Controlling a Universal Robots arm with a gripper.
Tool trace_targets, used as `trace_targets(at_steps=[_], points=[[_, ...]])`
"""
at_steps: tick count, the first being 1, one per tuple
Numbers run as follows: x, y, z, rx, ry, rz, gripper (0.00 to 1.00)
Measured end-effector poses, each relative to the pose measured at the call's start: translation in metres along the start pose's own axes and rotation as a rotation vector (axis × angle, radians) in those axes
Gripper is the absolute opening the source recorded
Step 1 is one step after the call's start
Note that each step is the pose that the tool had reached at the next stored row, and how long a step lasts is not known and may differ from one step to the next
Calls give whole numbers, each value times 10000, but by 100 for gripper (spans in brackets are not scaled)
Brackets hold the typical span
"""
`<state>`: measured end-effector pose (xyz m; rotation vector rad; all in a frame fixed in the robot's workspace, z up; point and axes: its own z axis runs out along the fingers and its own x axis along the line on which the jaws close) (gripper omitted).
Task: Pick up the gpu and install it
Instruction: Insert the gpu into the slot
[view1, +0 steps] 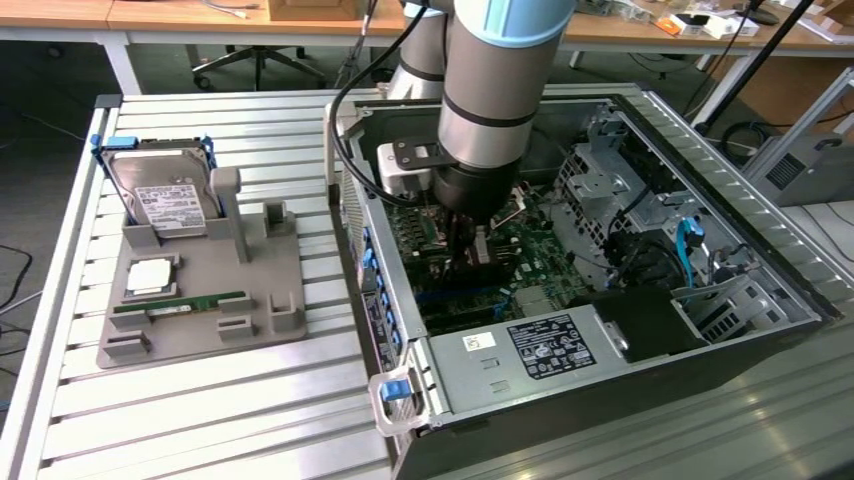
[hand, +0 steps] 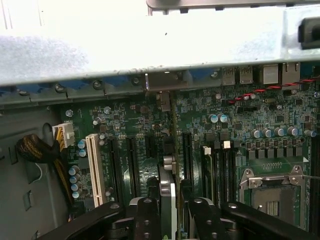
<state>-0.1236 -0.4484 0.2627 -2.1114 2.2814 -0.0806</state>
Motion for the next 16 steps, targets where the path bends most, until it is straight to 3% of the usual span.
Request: trace_targets(at_steps=[16], points=[[-17, 2, 13, 1, -23, -133, 27]])
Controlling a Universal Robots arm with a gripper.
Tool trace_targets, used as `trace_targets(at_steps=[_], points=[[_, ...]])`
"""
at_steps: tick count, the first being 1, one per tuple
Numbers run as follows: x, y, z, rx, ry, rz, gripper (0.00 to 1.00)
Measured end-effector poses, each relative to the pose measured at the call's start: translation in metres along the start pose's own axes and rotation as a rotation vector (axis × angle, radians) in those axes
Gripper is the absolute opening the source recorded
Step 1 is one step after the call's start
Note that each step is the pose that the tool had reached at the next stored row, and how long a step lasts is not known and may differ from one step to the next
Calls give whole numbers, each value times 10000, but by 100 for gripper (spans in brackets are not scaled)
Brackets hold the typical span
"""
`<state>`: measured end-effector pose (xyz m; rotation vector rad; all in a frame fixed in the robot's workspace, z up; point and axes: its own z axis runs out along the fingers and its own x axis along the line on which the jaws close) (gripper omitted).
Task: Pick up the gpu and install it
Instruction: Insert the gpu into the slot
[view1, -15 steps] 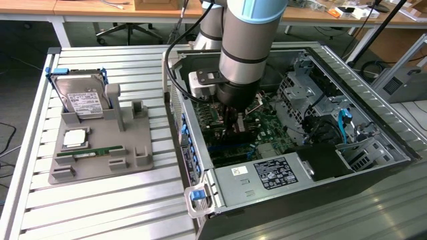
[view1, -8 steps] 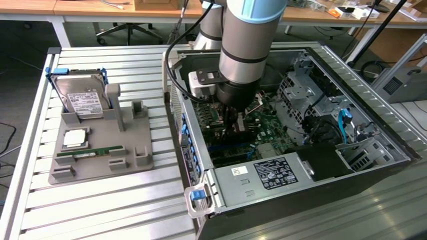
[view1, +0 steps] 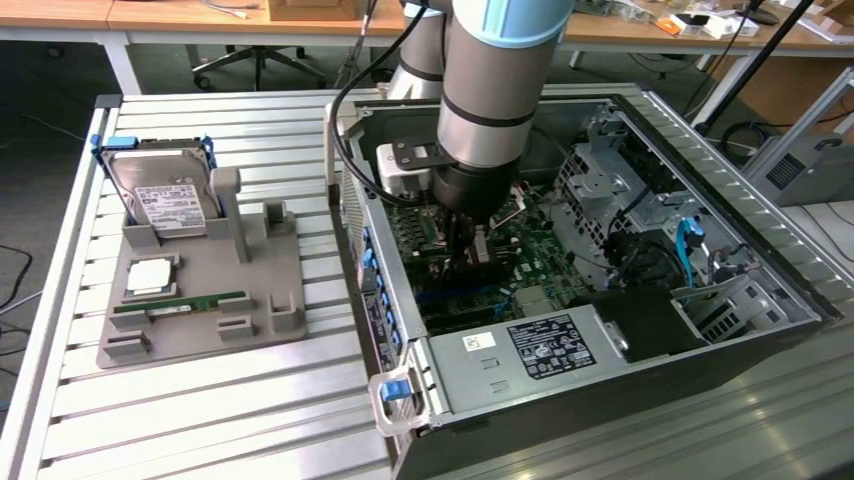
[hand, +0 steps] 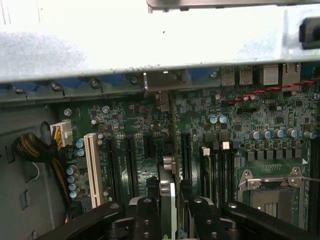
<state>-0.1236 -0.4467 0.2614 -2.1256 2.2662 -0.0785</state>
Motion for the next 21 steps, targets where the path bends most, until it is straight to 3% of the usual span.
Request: trace_targets(at_steps=[17, 20, 21], points=[[-1, 3, 51, -3, -11, -14, 27], [-1, 2, 51, -4, 2, -15, 27], [-1, 1, 50, -3, 43, -18, 27]])
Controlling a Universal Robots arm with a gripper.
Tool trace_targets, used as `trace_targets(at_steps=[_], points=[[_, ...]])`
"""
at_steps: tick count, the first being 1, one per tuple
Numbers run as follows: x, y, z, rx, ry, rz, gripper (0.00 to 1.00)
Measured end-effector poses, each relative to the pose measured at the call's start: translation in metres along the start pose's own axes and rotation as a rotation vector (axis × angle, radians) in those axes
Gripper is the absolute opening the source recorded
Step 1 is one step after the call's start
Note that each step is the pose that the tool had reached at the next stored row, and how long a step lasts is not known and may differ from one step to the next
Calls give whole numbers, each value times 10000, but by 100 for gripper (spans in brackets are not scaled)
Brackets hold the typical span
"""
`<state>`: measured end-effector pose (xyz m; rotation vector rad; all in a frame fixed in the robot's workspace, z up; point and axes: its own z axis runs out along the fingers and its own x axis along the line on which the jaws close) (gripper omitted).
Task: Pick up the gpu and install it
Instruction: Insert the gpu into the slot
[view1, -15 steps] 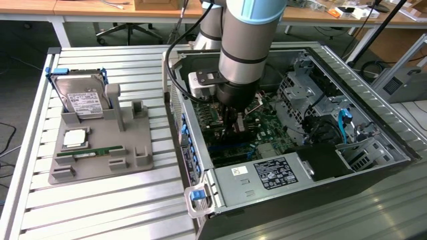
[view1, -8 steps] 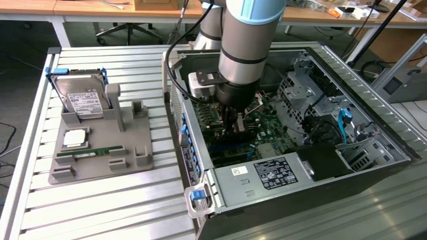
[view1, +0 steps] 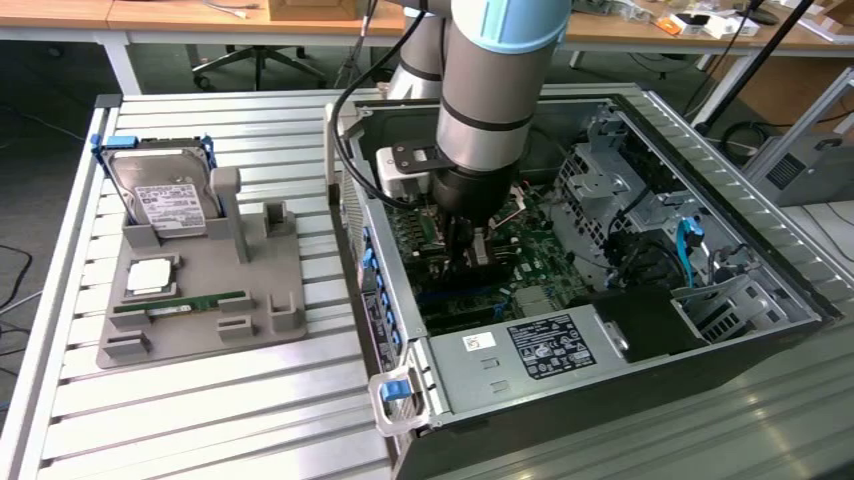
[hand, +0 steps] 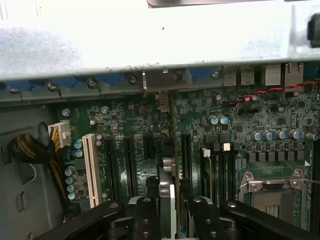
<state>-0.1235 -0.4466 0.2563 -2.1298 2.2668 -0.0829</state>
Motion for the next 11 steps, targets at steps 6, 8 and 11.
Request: trace_targets(at_steps=[6, 8, 11], points=[[-24, -6, -10, 26, 394, -23, 27], [-36, -13, -10, 21, 396, -23, 27], [-47, -20, -8, 12, 398, -23, 27]])
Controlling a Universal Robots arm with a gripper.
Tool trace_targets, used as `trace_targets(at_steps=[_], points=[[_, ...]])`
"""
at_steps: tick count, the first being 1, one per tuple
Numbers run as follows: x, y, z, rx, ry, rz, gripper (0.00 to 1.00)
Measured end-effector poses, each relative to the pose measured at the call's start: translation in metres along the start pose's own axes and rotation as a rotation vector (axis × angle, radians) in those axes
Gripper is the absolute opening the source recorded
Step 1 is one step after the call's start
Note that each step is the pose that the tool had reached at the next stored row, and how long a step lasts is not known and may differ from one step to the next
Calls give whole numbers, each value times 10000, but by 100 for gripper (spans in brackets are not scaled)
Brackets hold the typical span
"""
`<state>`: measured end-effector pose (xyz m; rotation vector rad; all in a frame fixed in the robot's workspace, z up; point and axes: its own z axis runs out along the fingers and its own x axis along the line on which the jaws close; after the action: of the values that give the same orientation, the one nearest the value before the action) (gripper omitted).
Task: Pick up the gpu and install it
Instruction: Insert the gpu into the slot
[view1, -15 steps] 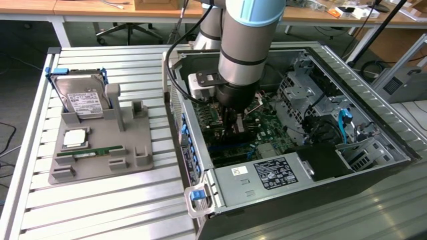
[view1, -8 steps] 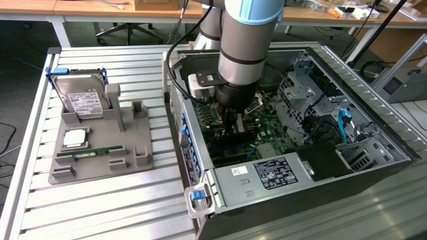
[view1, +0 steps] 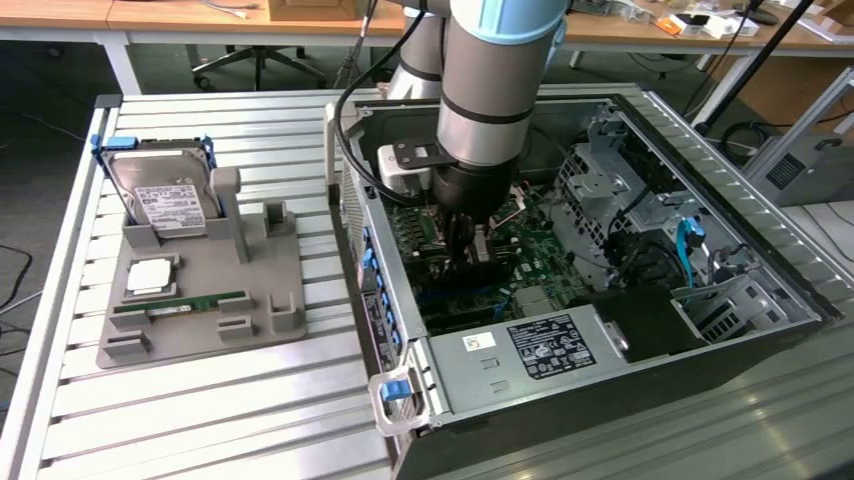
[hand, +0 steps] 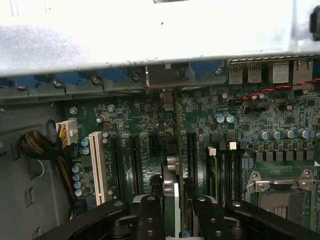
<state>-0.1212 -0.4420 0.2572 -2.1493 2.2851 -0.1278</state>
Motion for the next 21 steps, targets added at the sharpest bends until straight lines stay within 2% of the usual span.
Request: trace_targets(at_steps=[17, 18, 21], points=[[-16, -4, -27, -2, -4, -3, 27], [-17, -4, -27, -4, -12, -4, 27], [-16, -3, -22, -10, -115, -32, 27]])
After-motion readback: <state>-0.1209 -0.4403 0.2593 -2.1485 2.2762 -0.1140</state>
